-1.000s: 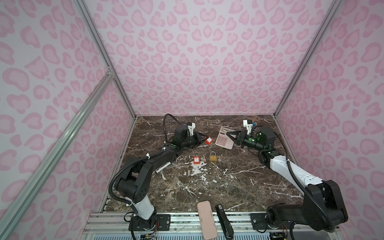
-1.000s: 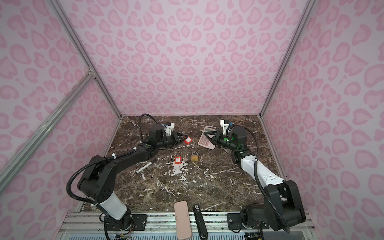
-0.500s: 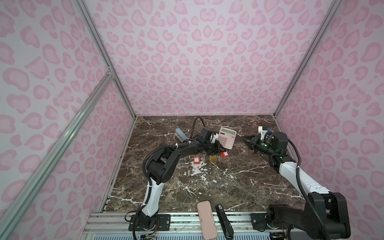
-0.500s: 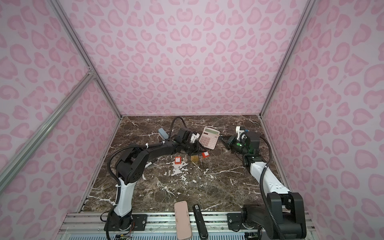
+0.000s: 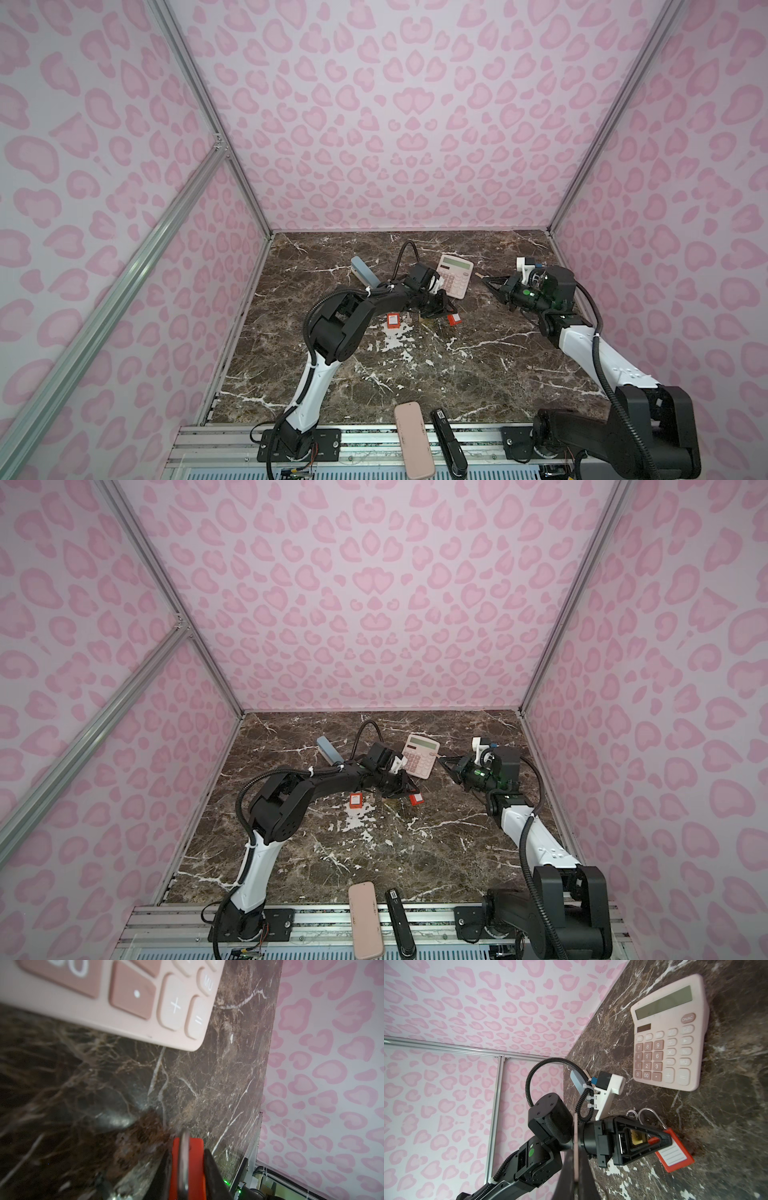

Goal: Lock with the key

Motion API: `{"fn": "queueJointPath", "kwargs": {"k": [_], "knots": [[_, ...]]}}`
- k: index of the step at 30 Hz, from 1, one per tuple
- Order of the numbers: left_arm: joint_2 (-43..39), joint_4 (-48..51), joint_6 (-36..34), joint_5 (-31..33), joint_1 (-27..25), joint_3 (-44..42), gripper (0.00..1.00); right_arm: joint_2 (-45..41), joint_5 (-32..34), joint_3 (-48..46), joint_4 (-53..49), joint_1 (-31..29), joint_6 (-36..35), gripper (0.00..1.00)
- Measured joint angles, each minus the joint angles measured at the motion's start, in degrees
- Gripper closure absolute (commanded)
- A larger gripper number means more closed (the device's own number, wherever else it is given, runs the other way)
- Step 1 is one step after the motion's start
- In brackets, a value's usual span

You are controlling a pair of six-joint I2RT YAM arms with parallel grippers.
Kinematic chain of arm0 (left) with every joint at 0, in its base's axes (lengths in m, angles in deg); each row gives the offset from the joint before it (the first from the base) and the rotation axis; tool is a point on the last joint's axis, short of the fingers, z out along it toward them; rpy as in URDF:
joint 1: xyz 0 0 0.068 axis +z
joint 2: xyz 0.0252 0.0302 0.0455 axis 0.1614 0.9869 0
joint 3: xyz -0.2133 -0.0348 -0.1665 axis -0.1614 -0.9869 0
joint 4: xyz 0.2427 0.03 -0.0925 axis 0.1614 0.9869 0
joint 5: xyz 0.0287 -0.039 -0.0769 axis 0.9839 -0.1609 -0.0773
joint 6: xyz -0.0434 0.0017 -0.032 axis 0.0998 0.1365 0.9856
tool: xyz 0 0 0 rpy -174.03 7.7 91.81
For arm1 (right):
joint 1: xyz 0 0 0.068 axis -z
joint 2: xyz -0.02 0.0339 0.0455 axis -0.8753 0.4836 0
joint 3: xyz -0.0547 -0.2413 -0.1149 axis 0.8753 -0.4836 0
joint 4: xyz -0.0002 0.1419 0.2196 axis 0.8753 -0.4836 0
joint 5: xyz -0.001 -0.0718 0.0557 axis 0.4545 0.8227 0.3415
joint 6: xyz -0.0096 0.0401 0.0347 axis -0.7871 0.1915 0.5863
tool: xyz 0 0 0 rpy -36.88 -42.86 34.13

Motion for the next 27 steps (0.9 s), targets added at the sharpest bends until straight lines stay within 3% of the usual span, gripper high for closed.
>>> {"fn": "queueJointPath", "kwargs": {"k": [7,16,27], "knots": [[0.5,-0.1,0.1,0.1,-0.1,0.3,0.73,-0.3,0.0,0.0,-0.9,0.1,-0.5,1.0],[0.3,1.1,-0.7,3.2,-0.1,0.3,0.6,-0.8,0.0,0.0,-1.3,0.2,-1.0,1.0],[-1.0,1.5,-1.5,5.5,0.0,0.3,0.54,-1.1,0.0,0.0,-2.4,0.5,-1.5,1.0]]}}
